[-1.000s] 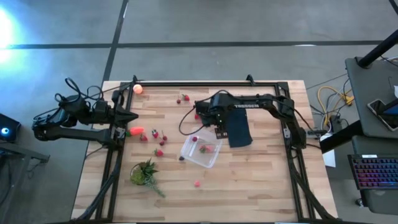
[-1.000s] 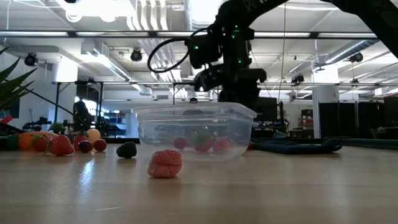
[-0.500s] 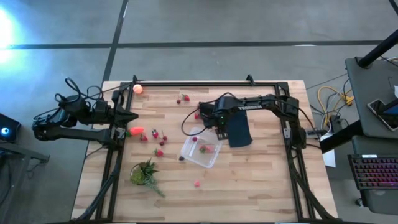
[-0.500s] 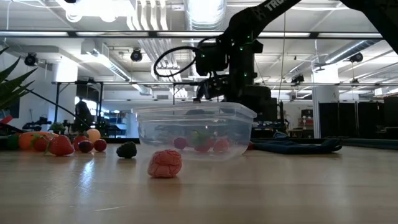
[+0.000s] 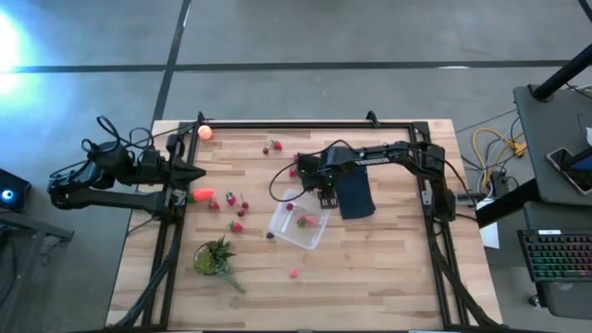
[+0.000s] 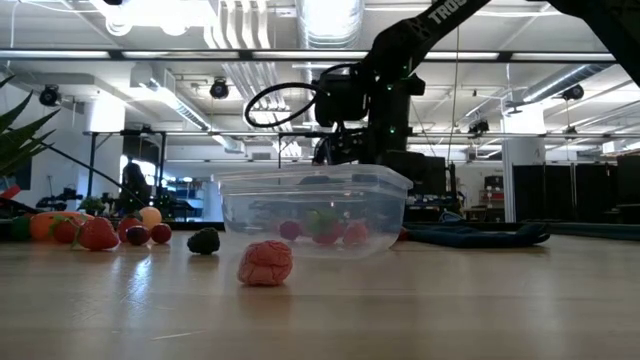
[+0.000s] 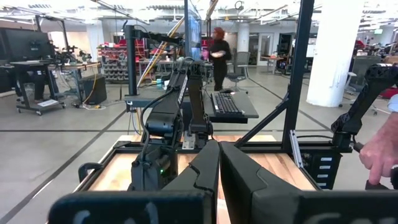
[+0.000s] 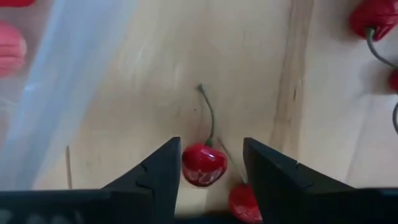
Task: Pick and placing Produce into tupperware
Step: Put the red cherry into the transparent bin
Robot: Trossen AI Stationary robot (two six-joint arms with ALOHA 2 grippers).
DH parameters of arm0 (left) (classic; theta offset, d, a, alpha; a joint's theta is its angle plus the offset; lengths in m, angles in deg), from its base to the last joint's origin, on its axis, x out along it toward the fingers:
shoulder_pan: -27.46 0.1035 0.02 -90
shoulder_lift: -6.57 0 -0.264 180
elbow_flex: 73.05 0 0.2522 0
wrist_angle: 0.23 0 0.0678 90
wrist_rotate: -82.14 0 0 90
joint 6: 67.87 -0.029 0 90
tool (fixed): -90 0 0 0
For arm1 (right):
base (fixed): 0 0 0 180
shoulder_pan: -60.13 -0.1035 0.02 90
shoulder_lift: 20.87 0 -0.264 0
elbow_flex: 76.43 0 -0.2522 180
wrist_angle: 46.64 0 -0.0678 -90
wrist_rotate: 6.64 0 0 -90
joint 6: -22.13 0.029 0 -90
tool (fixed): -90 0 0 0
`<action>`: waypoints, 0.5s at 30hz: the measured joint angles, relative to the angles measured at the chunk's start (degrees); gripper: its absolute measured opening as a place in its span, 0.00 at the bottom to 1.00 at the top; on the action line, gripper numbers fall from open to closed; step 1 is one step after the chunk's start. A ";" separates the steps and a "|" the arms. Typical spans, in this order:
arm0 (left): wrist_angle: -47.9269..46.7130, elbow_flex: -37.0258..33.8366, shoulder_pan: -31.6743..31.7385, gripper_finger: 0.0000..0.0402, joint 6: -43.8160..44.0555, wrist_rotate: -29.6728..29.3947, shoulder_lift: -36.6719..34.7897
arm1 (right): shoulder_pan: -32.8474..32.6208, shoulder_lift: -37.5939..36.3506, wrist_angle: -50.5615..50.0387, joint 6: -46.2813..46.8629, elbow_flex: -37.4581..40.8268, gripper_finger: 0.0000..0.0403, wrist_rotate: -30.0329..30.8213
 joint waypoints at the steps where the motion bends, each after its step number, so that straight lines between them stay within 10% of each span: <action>1: 0.00 0.01 0.00 0.00 -0.01 0.01 0.01 | 0.00 0.00 0.11 -0.02 0.13 0.40 0.10; 15: 0.00 0.00 -0.02 0.00 0.00 0.01 0.01 | -0.02 -0.22 0.44 0.79 2.90 0.37 0.22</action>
